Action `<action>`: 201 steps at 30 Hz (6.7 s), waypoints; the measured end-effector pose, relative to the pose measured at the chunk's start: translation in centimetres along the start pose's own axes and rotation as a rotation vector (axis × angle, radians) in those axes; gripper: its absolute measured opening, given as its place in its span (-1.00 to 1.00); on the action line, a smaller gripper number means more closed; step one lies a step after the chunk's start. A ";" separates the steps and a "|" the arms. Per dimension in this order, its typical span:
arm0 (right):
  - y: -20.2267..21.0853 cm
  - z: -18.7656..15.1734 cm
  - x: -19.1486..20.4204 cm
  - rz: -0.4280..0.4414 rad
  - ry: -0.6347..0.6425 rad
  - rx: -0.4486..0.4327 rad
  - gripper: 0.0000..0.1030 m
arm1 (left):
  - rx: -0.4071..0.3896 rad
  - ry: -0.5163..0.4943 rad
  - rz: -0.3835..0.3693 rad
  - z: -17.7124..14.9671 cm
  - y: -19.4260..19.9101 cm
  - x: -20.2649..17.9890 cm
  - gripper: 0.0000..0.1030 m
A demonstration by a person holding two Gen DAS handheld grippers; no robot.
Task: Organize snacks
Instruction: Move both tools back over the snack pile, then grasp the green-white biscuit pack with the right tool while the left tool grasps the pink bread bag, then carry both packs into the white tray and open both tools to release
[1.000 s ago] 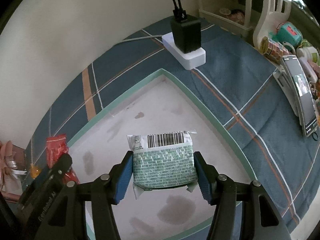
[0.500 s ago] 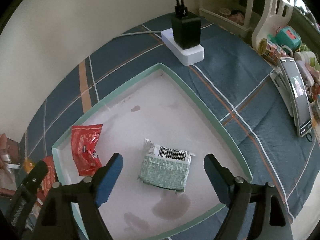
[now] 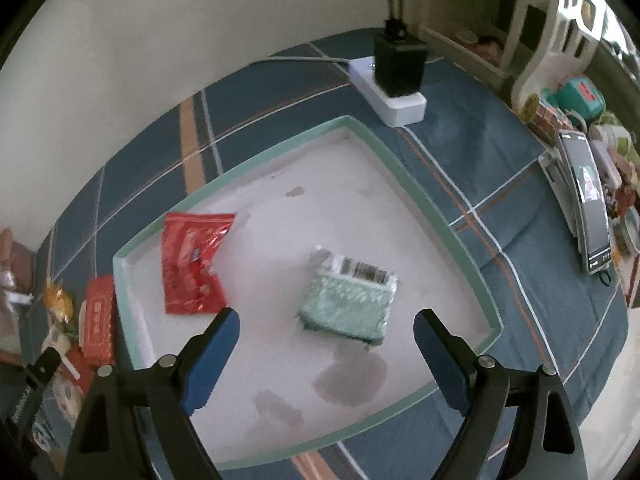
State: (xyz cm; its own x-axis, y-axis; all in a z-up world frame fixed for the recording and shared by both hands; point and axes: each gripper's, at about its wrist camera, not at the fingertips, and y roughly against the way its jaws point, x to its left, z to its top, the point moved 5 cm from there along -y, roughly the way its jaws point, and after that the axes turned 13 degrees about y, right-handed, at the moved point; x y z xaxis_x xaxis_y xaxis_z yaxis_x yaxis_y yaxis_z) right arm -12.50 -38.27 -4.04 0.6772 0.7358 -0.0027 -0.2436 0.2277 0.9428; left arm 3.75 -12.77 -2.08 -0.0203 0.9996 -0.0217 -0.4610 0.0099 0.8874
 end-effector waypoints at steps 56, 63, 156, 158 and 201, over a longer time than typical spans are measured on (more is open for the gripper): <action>-0.5 -7.0 22.5 0.207 0.504 0.072 1.00 | 0.225 0.237 -0.026 -0.7 -4.9 13.4 1.00; -1.4 -7.2 23.3 0.229 0.543 0.061 0.94 | 0.298 0.237 -0.069 -1.6 -6.4 11.9 1.00; 1.7 -0.9 8.9 0.113 0.280 -0.054 -0.17 | 0.150 0.017 -0.332 -2.3 2.7 0.0 -0.24; 1.5 -0.5 6.8 0.076 0.244 -0.050 -0.17 | 0.161 -0.035 -0.339 -3.4 2.9 -1.7 -0.24; -3.1 -1.3 -6.5 -0.136 -0.045 0.134 0.11 | 0.211 -0.370 -0.262 -12.9 -2.6 -12.6 0.39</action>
State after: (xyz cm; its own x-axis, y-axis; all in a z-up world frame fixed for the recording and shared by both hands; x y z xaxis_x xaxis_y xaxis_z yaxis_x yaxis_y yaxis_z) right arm -17.05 -42.92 -7.36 0.7289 0.6739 -0.1208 -0.0556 0.2340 0.9706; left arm -6.19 -25.75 -10.05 0.4063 0.9051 -0.1256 -0.2179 0.2295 0.9486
